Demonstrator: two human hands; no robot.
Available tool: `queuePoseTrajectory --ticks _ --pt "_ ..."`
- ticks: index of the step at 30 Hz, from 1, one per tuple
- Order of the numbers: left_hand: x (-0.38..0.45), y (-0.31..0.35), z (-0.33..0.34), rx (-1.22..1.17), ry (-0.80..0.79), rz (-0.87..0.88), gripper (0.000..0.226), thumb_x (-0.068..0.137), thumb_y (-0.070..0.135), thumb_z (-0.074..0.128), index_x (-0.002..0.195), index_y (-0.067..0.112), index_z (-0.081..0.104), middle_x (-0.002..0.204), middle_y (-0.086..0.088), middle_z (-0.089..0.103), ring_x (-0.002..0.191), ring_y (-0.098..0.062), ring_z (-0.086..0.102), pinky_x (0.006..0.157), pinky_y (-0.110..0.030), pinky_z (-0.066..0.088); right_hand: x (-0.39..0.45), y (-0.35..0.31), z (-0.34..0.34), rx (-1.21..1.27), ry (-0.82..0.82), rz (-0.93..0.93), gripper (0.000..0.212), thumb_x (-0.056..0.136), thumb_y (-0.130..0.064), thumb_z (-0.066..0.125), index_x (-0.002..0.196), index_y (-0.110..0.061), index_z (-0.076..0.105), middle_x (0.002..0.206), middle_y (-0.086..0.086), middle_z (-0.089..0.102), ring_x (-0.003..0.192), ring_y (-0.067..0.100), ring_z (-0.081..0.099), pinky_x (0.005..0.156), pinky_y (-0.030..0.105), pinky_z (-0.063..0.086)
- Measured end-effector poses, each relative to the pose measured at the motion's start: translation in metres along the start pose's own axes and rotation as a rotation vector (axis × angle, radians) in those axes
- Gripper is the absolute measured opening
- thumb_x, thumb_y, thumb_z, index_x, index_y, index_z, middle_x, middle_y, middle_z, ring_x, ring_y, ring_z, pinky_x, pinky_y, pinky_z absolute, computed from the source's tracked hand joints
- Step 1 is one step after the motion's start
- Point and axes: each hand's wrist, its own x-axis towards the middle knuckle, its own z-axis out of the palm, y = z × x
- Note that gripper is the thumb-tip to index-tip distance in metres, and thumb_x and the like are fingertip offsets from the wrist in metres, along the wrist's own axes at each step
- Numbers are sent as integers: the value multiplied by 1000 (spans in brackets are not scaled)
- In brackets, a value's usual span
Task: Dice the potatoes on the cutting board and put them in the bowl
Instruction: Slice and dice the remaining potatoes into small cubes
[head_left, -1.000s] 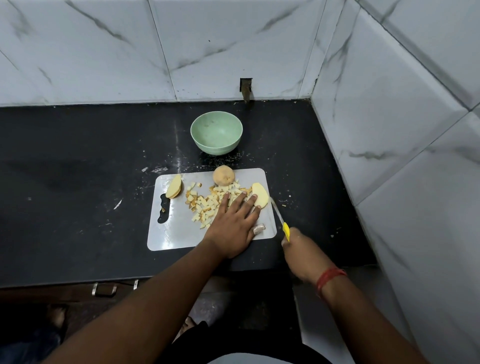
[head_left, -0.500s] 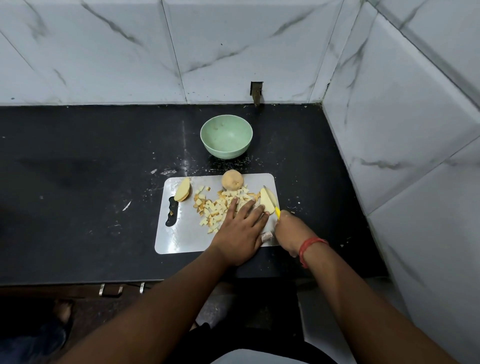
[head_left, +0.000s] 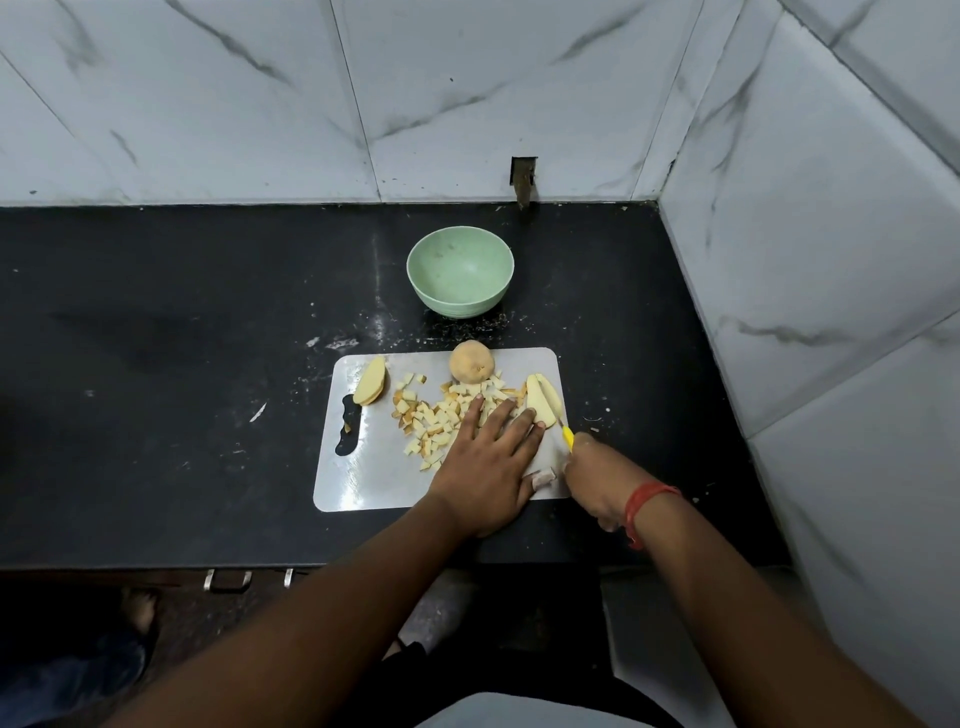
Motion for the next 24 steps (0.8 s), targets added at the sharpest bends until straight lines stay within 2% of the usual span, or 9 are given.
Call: queuePoseTrajectory --ticks 5,7,10,13,16,19,22,24 --pt "-1 1 1 -7 6 -4 66 106 58 31 153 15 46 158 -10 44 151 -35 30 124 -60 16 -9 17 8 -131 -45 -14 28 100 -11 37 125 -1 46 118 20 57 63 11 36 57 17 29" --pt "-1 1 0 -15 12 -6 65 106 58 31 152 15 48 157 -10 45 151 -35 31 125 -59 17 -12 25 11 -155 -50 -33 29 101 -12 38 125 0 47 118 19 58 77 19 46 59 17 30" --pt "-1 0 -1 -27 8 -8 64 106 57 31 152 15 47 158 -10 45 151 -35 30 125 -59 17 -19 32 9 -175 -66 -46 27 102 -14 37 124 -2 47 116 18 58 88 22 46 63 24 38" --pt "-1 1 -1 -41 1 -12 64 107 57 30 153 15 45 159 -10 43 152 -34 28 125 -58 15 -27 37 7 -201 -81 -54 28 102 -16 37 125 -3 47 116 17 59 89 21 48 70 29 41" --pt "0 0 -1 -50 4 -13 65 107 57 28 153 15 46 159 -10 44 152 -34 28 126 -57 15 -33 43 1 -215 -133 -55 28 102 -15 36 125 -2 46 107 14 58 86 22 50 65 29 42" --pt "-1 0 0 -63 18 -15 65 107 56 28 152 15 47 159 -9 44 152 -34 28 126 -56 16 -40 44 -7 -149 -136 -65 28 102 -15 36 123 -1 47 93 10 56 73 20 54 59 24 46" --pt "-1 0 1 -85 33 -23 64 107 55 28 152 15 48 158 -9 45 152 -33 28 126 -56 17 -38 35 -10 -71 -25 -72 25 101 -17 37 120 -5 48 93 12 60 80 28 60 75 38 55" --pt "-1 0 1 -100 51 -23 63 107 54 29 152 14 48 158 -9 45 152 -32 29 126 -55 17 -30 25 -8 -70 -6 -64 21 100 -16 40 115 -5 47 98 17 65 83 30 61 78 39 54"
